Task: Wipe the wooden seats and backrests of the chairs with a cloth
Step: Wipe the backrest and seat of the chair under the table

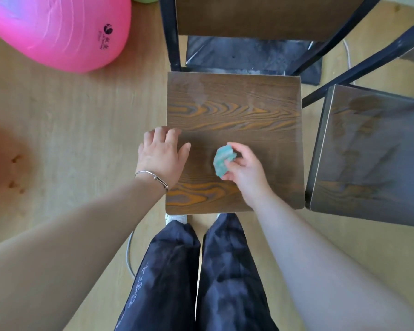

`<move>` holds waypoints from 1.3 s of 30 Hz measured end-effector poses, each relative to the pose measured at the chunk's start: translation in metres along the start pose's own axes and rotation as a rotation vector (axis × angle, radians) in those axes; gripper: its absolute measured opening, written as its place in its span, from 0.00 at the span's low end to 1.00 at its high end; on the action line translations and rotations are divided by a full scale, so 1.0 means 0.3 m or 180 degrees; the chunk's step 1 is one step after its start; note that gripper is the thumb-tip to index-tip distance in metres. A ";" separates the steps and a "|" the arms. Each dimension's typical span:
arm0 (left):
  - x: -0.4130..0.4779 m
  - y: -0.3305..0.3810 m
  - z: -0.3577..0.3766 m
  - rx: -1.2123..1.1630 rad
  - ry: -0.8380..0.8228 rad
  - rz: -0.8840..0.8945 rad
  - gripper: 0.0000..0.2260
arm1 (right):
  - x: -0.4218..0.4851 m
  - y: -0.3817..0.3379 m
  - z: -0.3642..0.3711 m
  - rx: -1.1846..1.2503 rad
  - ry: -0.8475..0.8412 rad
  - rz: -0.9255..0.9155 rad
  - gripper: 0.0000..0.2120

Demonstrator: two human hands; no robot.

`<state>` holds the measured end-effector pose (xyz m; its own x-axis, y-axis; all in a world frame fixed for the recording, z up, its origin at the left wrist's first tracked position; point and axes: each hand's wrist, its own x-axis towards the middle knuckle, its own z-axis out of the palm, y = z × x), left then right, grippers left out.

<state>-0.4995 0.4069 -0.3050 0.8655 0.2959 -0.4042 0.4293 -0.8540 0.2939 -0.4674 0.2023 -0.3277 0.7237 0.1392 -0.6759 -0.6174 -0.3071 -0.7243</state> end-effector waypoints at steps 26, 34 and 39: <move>0.199 0.382 0.040 -0.0103 -0.0086 -0.0115 0.21 | 0.367 -0.265 -0.336 -0.0655 0.0092 -0.0193 0.29; 0.281 0.412 0.043 -0.0074 -0.0040 -0.0126 0.22 | 0.435 -0.329 -0.398 -0.0731 0.0330 -0.0423 0.16; 0.339 0.439 0.037 -0.0003 -0.0019 -0.0146 0.22 | 0.484 -0.377 -0.410 -0.0910 0.0718 -0.0650 0.15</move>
<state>-0.3578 0.3197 -0.3169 0.8433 0.3322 -0.4224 0.4687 -0.8392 0.2758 -0.2545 0.1413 -0.3272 0.8914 0.0244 -0.4525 -0.3667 -0.5479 -0.7519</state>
